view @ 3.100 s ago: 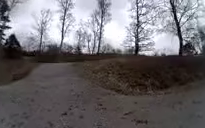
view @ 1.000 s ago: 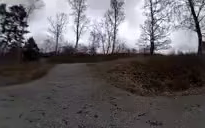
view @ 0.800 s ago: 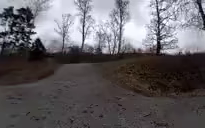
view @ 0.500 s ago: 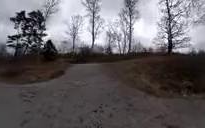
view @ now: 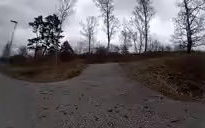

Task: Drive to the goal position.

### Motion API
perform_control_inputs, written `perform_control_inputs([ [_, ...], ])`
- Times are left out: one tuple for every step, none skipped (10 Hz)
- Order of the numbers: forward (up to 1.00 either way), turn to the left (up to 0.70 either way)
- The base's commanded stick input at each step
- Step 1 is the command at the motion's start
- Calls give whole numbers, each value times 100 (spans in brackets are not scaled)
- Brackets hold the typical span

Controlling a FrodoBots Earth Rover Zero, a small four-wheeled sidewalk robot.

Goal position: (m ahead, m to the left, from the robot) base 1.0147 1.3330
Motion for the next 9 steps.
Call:
perform_control_inputs([
  [0, 70],
  [0, 70],
  [0, 70],
  [0, 70],
  [0, 70],
  [0, 70],
  [0, 70],
  [0, 70],
  [0, 70],
])
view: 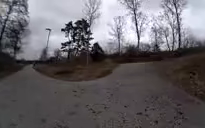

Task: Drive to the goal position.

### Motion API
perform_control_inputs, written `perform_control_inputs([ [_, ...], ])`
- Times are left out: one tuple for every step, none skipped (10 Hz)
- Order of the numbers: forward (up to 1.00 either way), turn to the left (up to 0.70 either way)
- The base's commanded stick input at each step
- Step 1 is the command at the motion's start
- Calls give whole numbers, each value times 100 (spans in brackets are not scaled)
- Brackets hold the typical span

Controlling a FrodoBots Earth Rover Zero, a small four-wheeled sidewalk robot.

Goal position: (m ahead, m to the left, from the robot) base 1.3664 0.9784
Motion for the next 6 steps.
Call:
perform_control_inputs([
  [0, 70],
  [28, 43],
  [56, 15],
  [70, 1],
  [70, 2],
  [70, 2],
])
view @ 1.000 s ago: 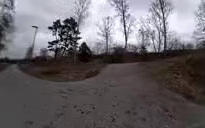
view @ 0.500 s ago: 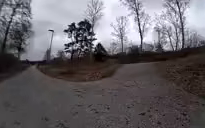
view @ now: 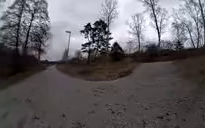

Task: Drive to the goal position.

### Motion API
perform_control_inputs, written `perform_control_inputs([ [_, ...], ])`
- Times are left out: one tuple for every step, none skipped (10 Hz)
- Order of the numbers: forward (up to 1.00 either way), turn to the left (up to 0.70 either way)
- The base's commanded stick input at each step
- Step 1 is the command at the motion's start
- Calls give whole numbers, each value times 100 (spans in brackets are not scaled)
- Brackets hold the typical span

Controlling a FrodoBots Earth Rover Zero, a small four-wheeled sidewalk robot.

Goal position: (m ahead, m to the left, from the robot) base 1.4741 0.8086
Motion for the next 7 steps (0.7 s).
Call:
perform_control_inputs([
  [70, 2],
  [70, 2],
  [70, 2],
  [70, 2],
  [70, 2],
  [70, 2],
  [70, 2],
])
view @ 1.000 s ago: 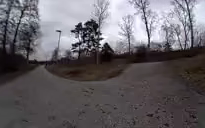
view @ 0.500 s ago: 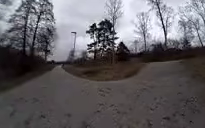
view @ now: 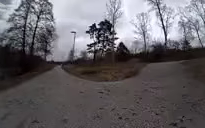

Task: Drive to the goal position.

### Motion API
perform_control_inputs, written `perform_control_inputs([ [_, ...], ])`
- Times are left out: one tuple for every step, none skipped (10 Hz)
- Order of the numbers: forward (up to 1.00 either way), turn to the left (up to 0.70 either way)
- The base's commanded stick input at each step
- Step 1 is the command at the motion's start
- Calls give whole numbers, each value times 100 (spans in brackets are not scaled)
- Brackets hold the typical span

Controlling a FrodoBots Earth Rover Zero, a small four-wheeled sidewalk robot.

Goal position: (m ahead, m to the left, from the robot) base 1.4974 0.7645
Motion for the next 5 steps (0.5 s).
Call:
perform_control_inputs([
  [70, 2],
  [70, 2],
  [70, 2],
  [70, 2],
  [70, 2],
])
